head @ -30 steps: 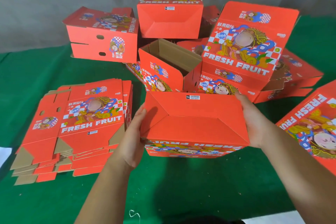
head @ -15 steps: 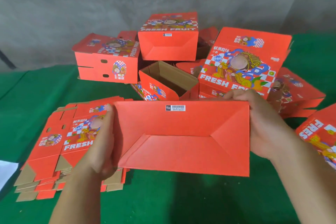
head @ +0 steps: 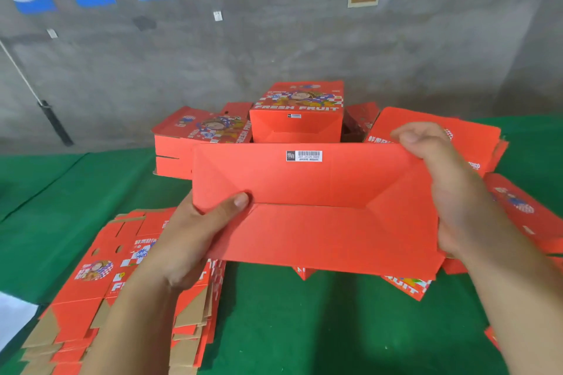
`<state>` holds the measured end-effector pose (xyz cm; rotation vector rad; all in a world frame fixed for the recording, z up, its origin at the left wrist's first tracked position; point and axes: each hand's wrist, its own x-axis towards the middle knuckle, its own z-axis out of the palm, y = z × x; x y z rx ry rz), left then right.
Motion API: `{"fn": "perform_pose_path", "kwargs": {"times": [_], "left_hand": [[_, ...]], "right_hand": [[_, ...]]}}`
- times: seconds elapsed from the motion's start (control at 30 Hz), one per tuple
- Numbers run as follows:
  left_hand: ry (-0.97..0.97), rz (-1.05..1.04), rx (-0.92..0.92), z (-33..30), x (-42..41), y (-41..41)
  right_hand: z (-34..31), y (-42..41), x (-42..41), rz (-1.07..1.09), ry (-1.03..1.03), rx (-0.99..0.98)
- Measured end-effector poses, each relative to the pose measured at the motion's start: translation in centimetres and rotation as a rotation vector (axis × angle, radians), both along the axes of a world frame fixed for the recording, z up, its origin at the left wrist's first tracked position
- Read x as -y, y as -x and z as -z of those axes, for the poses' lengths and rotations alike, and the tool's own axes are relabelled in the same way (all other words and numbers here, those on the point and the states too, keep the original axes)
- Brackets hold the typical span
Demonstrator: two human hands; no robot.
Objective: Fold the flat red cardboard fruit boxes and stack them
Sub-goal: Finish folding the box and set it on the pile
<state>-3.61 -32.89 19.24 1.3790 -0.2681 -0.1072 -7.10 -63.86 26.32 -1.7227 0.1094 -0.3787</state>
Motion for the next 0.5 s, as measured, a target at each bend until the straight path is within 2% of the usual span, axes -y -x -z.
{"fn": "perform_pose_path", "kwargs": {"times": [0.13, 0.23, 0.3, 0.33, 0.37, 0.4, 0.5], "left_hand": [[0.007, -0.095, 0.132, -0.1, 0.8, -2.0], [-0.141, -0.321, 0.276, 0.6, 2.2, -4.6], [-0.392, -0.528, 0.348, 2.2, 3.4, -7.0], [-0.616, -0.598, 0.337, 3.0, 4.0, -8.1], [-0.808, -0.597, 0.298, 3.9, 4.5, -9.0], [-0.899, -0.525, 0.254, 4.7, 4.9, -9.6], [-0.794, -0.305, 0.166, 6.2, 5.8, -10.7]], "right_hand": [[0.2, 1.6, -0.8, 0.096, -0.035, 0.350], [1.2, -0.7, 0.0, 0.168, 0.085, 0.501], [3.4, -3.8, 0.7, 0.249, 0.293, 0.462], [4.9, -5.5, 0.9, 0.289, 0.373, 0.374], [6.4, -6.9, 0.9, 0.332, 0.393, 0.246], [7.8, -7.8, 0.6, 0.332, 0.312, 0.123], [11.1, -9.6, 0.1, 0.294, 0.062, -0.026]]}}
